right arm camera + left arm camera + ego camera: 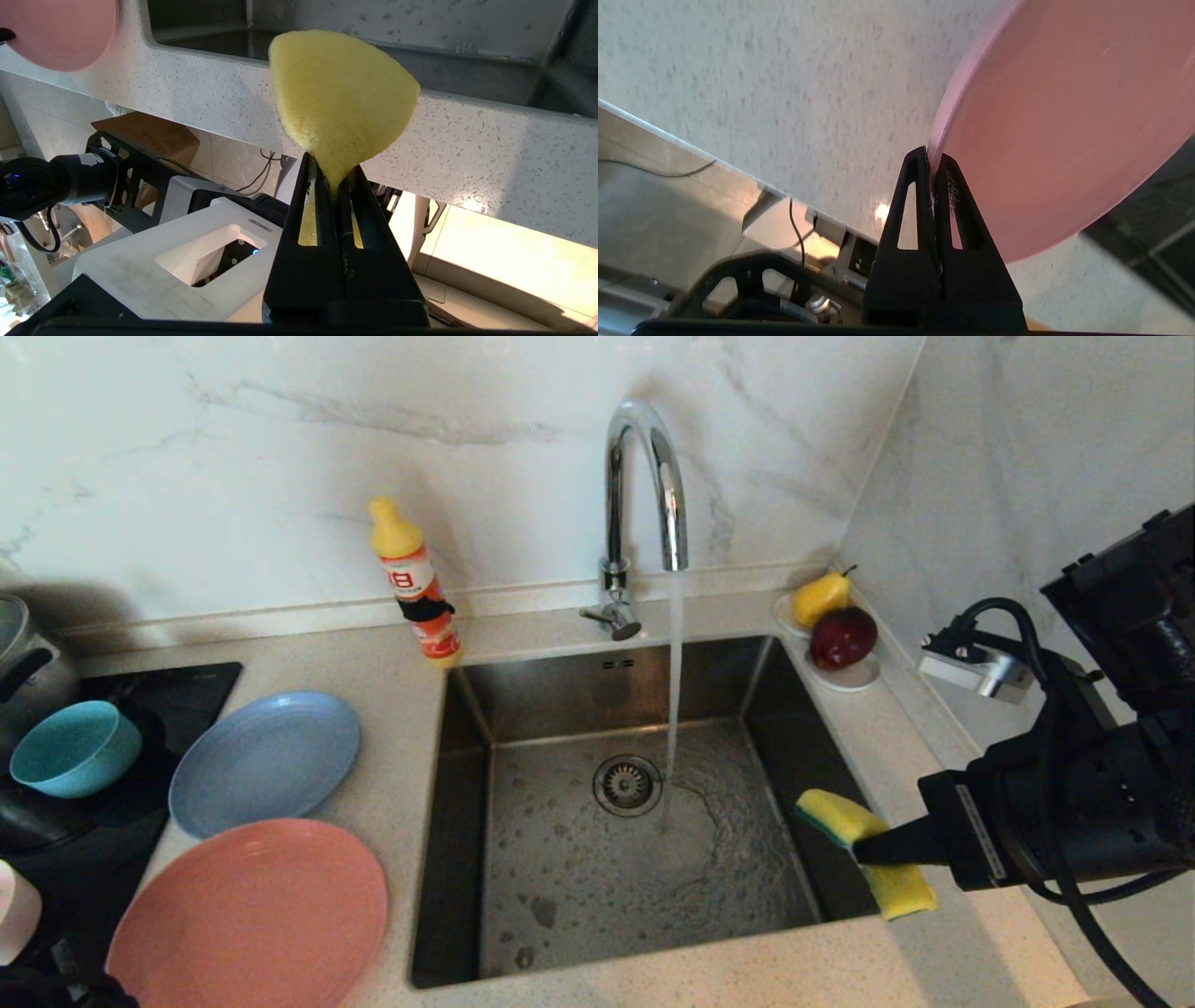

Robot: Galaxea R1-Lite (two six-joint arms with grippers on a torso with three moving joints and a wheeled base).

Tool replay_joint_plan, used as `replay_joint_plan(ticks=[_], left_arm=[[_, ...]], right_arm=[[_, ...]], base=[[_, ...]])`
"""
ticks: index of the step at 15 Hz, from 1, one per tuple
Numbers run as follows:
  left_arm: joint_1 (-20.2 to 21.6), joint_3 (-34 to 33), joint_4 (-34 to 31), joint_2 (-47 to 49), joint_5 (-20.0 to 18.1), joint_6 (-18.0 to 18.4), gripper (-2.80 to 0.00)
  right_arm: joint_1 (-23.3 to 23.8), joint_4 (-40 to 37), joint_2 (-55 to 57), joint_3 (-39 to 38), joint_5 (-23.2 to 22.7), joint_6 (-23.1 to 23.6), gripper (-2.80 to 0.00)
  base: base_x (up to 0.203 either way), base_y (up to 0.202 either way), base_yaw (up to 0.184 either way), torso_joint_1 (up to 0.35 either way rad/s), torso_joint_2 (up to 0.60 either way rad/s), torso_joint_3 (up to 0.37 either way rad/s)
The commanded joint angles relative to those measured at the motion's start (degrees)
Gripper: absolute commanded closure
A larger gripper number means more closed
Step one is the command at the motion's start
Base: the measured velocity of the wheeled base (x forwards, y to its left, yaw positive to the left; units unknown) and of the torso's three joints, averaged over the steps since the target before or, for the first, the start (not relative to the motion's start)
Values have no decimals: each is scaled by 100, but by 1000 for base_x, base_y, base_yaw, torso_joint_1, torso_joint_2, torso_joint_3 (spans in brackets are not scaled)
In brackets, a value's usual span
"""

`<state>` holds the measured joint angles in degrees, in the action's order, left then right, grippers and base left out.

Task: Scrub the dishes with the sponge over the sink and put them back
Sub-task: Place the plate on the table

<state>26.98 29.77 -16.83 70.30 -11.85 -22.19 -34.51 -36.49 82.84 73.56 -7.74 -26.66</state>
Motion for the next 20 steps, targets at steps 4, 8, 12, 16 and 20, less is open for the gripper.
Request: replay_joint_plan(ticks=[4,8,12,16,20], left_arm=[[9,-524,11,-202,22,-14,0],[9,-796,28,11,57,11,0],[45,-711,566,387,387,-68,0],[254,-445,815,965,404,-41,0],[405,-265,1072,1441,496,8,0]], right_arm=[[-3,63,-57,-70,-52,-15,0],[41,63,-83,-105,-78,-15,0],[41,63,-66,-105,-131,-7,0],[34,63,-27,-70,-131,-6,0],[41,71,22,-75,-127,-6,0]], base=[[0,0,0,0,0,0],[0,0,0,0,0,0],[0,0,0,0,0,0],[0,0,0,0,0,0],[0,0,0,0,0,0]])
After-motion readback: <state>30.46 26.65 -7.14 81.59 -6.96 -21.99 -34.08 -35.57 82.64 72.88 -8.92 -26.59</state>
